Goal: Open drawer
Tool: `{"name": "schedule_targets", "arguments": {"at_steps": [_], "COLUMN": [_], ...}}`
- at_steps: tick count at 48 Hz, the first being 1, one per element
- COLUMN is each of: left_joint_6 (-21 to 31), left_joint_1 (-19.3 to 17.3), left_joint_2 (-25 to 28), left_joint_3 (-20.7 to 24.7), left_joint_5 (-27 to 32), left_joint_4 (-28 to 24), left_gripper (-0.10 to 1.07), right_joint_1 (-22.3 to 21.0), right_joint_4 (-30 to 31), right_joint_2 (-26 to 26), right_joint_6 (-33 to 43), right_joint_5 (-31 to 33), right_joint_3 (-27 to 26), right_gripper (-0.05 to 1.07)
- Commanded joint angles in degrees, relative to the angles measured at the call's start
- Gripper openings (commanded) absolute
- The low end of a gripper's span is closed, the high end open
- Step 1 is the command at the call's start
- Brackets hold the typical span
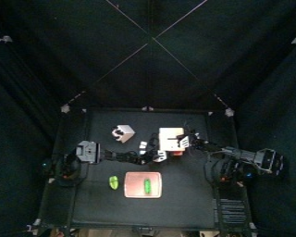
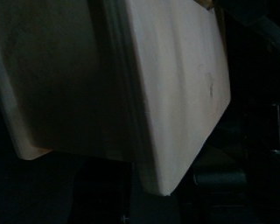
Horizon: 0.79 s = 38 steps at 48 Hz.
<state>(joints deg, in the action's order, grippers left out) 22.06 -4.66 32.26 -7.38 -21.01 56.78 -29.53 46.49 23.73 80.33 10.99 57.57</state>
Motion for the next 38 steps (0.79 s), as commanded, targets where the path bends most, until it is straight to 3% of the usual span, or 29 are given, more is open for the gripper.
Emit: {"name": "schedule_targets", "arguments": {"at_steps": [1, 38], "left_joint_6": [0.1, 0.1], "left_joint_1": [-0.4, 5.4], "left_joint_2": [-1.8, -4.4], "left_joint_3": [0.4, -1.4], "left_joint_5": [-0.4, -0.4], "left_joint_4": [0.5, 0.5], "left_gripper": [0.52, 0.52], "right_joint_1": [0.1, 0.2], "right_joint_4": [-0.2, -0.8], "right_joint_2": [-0.2, -0.3], "right_joint_6": [0.1, 0.1], "right_joint_5": [0.1, 0.0], "right_joint_3": [0.0, 0.4], "right_gripper": [0.35, 0.35]}}
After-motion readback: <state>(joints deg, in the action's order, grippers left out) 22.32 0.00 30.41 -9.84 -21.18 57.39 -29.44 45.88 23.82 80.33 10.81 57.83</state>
